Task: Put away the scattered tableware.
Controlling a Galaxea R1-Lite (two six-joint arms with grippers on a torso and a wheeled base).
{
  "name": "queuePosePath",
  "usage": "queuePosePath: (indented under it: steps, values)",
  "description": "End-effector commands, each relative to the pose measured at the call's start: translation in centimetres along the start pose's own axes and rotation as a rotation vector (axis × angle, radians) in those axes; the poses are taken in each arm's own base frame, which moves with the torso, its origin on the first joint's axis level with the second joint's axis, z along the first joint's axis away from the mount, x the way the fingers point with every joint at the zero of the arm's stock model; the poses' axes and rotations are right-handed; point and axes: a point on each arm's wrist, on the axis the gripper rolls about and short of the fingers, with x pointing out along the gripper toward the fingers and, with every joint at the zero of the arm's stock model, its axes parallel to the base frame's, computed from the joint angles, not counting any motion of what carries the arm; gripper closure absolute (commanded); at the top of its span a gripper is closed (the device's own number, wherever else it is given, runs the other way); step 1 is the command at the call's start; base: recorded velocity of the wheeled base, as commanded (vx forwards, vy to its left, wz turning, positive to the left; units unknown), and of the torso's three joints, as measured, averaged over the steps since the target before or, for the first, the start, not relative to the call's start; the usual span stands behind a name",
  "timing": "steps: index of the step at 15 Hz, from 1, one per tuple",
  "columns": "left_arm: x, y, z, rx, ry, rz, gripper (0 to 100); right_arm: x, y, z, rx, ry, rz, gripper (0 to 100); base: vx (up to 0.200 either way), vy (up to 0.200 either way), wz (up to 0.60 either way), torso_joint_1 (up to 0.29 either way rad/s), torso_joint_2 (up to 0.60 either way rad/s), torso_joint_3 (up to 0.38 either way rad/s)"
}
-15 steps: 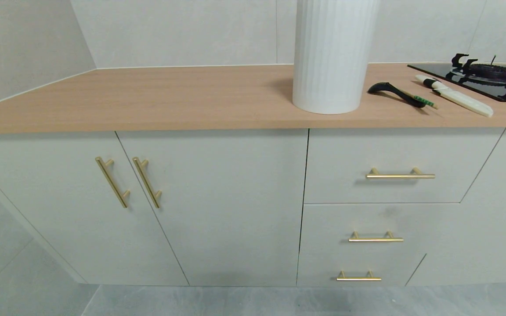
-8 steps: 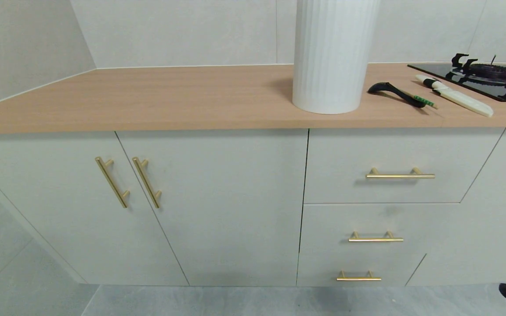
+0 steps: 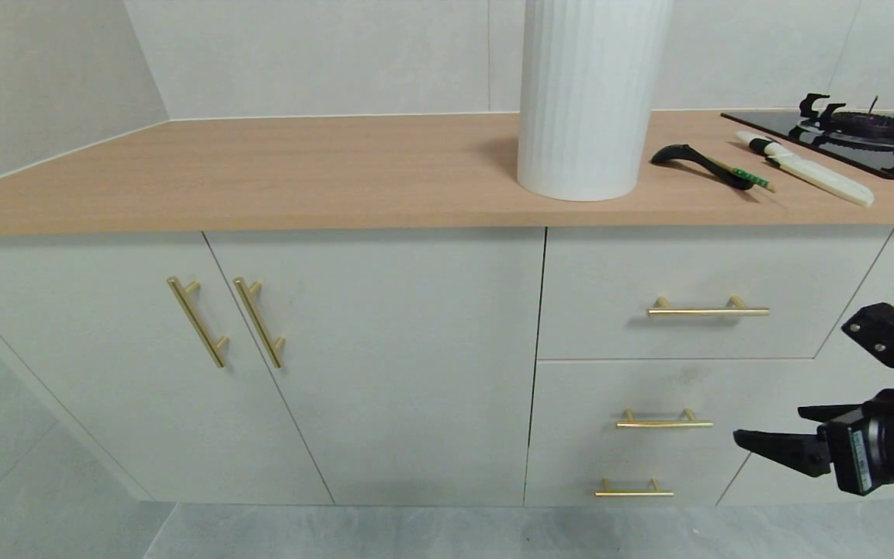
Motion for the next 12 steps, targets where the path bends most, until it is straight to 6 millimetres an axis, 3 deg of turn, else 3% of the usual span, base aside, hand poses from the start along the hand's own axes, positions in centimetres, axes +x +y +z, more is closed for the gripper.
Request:
queuePosePath:
  steps: [1, 3, 7, 12]
  values:
    - [0.0, 0.0, 0.0, 0.0, 0.0, 0.0, 0, 3.6, -0.2, -1.6, 0.015, 0.161, 0.023, 0, 0.0, 0.0, 0.0, 0.0, 0.0, 0.0]
    - [0.0, 0.0, 0.0, -0.002, 0.0, 0.0, 0, 4.6, -0.4, -2.4, 0.023, 0.192, 0.021, 0, 0.0, 0.0, 0.0, 0.0, 0.0, 0.0]
    - [0.0, 0.0, 0.0, 0.0, 0.0, 0.0, 0, 9.3, -1.9, -4.3, 0.026, 0.152, -0.129, 0, 0.0, 0.0, 0.0, 0.0, 0.0, 0.0]
    - [0.0, 0.0, 0.0, 0.0, 0.0, 0.0, 0, 13.3, -2.9, -4.7, 0.112, -0.032, -0.25, 0, 0.0, 0.0, 0.0, 0.0, 0.0, 0.0]
